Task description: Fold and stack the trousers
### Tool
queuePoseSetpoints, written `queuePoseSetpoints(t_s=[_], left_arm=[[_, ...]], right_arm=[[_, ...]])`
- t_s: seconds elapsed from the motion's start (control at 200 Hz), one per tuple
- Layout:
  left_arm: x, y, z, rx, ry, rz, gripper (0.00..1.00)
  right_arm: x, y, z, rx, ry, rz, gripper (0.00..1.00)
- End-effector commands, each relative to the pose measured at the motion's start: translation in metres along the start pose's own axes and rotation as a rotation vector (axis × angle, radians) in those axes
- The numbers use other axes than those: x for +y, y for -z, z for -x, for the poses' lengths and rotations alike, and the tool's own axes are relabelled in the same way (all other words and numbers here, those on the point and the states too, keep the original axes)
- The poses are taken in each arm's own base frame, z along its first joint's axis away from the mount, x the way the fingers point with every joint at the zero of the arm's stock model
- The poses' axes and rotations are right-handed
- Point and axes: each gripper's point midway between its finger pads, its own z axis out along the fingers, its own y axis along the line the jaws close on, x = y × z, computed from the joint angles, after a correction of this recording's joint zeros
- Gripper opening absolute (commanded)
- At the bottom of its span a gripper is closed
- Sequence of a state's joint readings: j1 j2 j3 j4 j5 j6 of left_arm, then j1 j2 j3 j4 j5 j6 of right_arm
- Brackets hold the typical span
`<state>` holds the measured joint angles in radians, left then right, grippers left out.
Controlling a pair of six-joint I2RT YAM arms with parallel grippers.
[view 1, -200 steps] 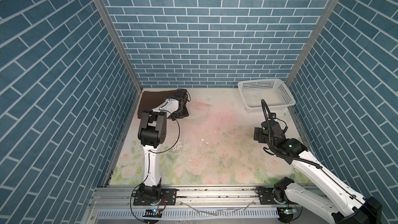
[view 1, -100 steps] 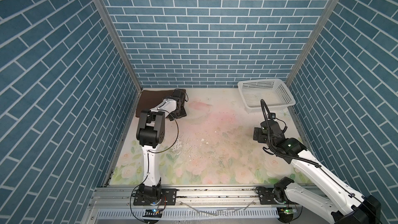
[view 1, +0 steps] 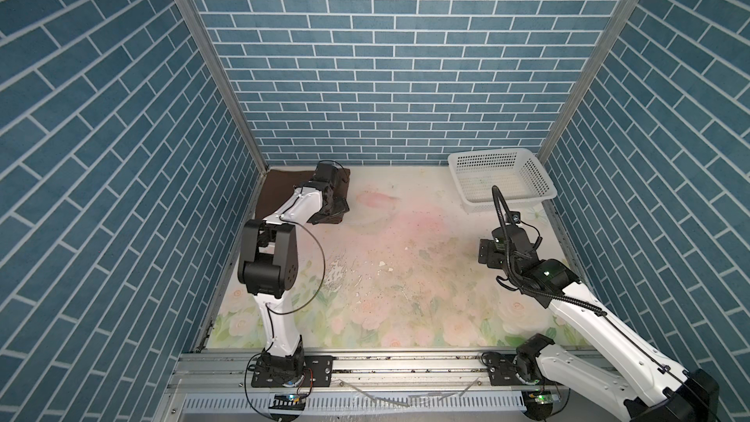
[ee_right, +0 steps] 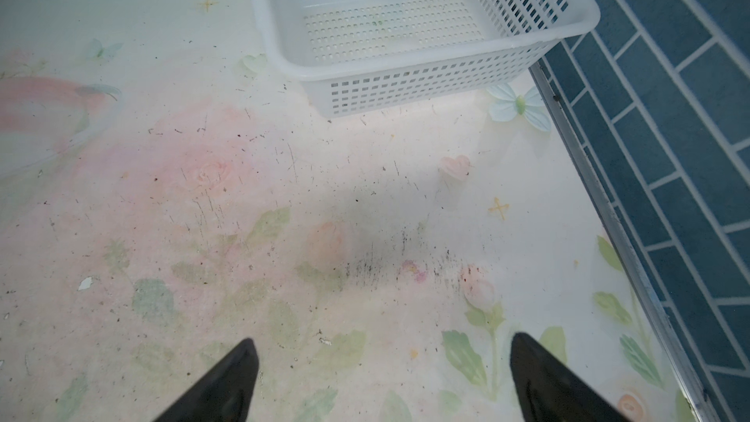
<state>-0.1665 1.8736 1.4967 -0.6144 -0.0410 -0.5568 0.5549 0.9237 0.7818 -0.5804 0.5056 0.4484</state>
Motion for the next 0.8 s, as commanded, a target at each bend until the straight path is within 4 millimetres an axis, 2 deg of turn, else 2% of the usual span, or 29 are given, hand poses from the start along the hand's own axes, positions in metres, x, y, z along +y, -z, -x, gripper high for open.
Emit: queuePoseSetpoints(t_s=[0.0,0.125,0.15,0.215,0.42,0.61,0.795], left_arm=[[-0.012,0.05,0.018,-0.103,-0.002,-0.052,0.9],[-0.024,0.108,0.032,-0.218,-0.03,-0.1,0.95],[-0.026,0.119,0.034,-0.239,-0.035,-0.109,0.99],[-0.029,0.145,0.036,-0.289,-0.04,-0.136,0.99],[-0.026,0.22,0.031,-0.44,-0.021,-0.259,0.99],[-0.012,0.268,0.018,-0.527,-0.019,-0.329,1.0],[0.012,0.303,0.003,-0.617,-0.031,-0.332,0.99]], right_arm=[[-0.008,0.01,0.019,-0.043,0.035,-0.036,0.97],[-0.011,0.013,0.025,-0.055,0.052,-0.048,0.98],[-0.011,0.014,0.026,-0.059,0.053,-0.051,0.98],[-0.013,0.016,0.029,-0.069,0.062,-0.058,0.98],[-0.019,0.029,0.05,-0.126,0.118,-0.084,0.98],[-0.014,0.047,0.083,-0.212,0.178,-0.058,0.98],[-0.007,0.069,0.118,-0.323,0.202,-0.011,0.98]])
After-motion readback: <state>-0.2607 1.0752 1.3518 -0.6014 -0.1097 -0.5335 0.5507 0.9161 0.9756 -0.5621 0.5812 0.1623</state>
